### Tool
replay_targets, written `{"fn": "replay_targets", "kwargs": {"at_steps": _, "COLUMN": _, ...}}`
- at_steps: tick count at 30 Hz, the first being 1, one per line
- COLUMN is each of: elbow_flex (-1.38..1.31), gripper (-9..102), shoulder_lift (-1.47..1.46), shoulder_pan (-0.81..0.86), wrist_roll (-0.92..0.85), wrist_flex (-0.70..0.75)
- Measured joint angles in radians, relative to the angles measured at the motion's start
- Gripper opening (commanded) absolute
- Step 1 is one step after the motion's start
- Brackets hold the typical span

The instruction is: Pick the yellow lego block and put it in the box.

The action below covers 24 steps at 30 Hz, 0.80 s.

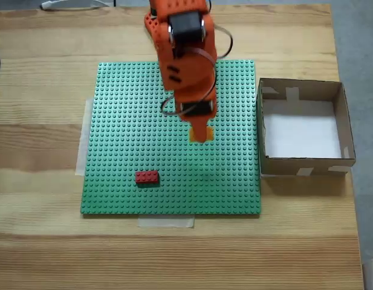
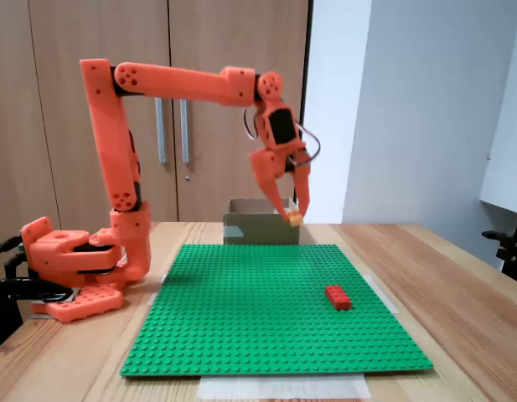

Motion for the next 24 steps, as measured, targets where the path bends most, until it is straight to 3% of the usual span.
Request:
{"fn": "replay_targets", "kwargs": {"at_steps": 10, "elbow_flex": -0.127, "gripper": -1, "shoulder_lift": 0.207, "shoulder_pan": -0.175, "wrist_roll": -0.044, "wrist_flex": 0.123}}
{"fn": "replay_targets", "kwargs": {"at_steps": 24, "elbow_flex": -0.138, "gripper": -1, "shoulder_lift": 0.247, "shoulder_pan": -0.440, "wrist_roll": -0.117, "wrist_flex": 0.067}}
